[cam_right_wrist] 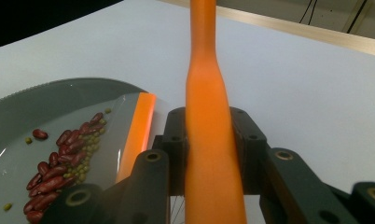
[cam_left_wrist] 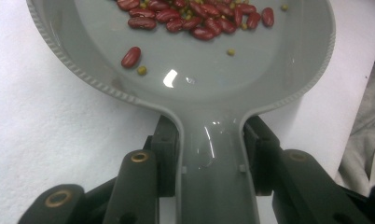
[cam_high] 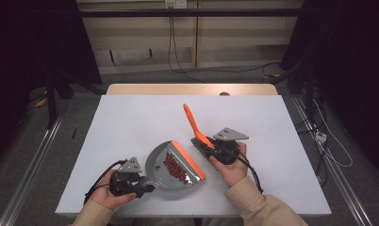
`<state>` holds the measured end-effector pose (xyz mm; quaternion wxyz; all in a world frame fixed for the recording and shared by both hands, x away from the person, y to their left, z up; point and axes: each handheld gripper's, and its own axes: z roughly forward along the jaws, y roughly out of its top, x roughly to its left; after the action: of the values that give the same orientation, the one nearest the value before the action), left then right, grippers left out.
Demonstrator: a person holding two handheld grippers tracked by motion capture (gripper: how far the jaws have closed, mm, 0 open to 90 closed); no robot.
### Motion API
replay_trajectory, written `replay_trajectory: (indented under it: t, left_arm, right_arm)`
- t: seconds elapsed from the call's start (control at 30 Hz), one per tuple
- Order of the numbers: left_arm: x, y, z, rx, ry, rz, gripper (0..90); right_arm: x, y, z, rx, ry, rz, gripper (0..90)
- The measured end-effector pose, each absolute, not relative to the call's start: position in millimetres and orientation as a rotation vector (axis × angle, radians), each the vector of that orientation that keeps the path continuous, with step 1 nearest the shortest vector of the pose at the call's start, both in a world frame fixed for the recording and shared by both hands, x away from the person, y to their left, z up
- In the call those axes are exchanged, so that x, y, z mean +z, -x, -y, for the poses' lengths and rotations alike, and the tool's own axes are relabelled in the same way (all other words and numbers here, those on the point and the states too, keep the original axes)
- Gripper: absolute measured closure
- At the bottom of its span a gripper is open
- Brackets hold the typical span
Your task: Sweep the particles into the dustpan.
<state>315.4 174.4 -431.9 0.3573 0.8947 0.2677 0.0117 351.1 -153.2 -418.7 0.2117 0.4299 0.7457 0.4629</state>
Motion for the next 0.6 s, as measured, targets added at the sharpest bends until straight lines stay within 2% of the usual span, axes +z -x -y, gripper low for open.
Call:
replay_trajectory:
  t: [0.6]
  left_arm:
    - [-426.3,-319.4,-183.2,0.086,-2.271,-0.788,63.4]
  right_arm:
    - [-418.5,-351.5,160.7,1.305,-1.191,-2.078,71.2]
